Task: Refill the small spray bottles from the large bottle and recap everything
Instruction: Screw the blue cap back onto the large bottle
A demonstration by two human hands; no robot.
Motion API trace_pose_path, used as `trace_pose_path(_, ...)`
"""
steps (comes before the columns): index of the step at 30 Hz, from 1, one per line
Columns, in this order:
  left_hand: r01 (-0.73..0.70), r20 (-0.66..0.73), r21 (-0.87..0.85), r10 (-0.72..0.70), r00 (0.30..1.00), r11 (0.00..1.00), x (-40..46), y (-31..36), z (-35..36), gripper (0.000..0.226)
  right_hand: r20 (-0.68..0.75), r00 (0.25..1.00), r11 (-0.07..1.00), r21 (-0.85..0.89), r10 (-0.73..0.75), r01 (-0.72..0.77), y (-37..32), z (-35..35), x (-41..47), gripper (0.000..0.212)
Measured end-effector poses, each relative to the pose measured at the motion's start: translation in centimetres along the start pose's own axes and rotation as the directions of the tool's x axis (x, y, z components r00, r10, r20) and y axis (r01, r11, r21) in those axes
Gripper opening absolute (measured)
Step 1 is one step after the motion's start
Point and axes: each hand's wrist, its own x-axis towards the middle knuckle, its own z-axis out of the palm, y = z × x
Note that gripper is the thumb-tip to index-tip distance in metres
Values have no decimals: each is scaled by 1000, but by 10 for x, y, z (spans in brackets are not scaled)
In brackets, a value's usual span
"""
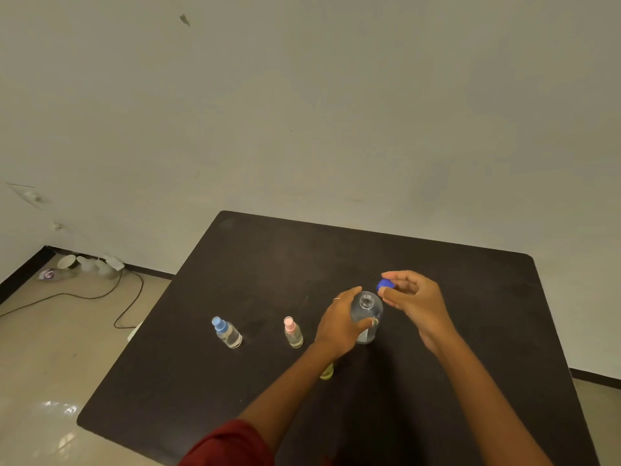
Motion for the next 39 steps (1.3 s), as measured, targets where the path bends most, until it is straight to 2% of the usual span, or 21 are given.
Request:
trace_pose_path(6,-22,-45,-38,20,999,999,2,-3,1,68,27,992,988,-86,-123,125,2,11,5,28)
trace_pose_path(9,-21,-52,-57,18,998,998,2,-5,1,69,81,990,981,-146,-115,126,5,16,9,34)
trace_pose_path(13,-51,-74,-61,47,996,997,3,-3,-1,63,59,990,971,-197,-125,134,13,21,10,25)
trace_pose_path(19,-16,27,-45,18,999,999,5,-2,1,76,61,989,950,-276,-132,144,18,20,7,21)
trace_pose_path(23,-43,-1,-28,43,999,999,8,1,0,63,70,987,930,-331,-145,160,17,16,5,25)
trace_pose_path(27,-129,-87,-49,124,988,990,5,14,-6,57,122,976,900,-378,-182,215,-1,7,3,33)
trace_pose_path(30,-205,-135,-45,197,971,978,4,29,-16,56,223,947,824,-472,-230,312,-29,-3,-2,32)
trace_pose_path(33,-260,-154,-27,253,955,965,-1,41,-29,59,322,921,716,-589,-218,375,-61,-10,-10,30)
trace_pose_path(39,-328,-159,21,327,932,945,-16,64,-52,59,379,907,567,-712,-185,413,-101,-12,-25,28)
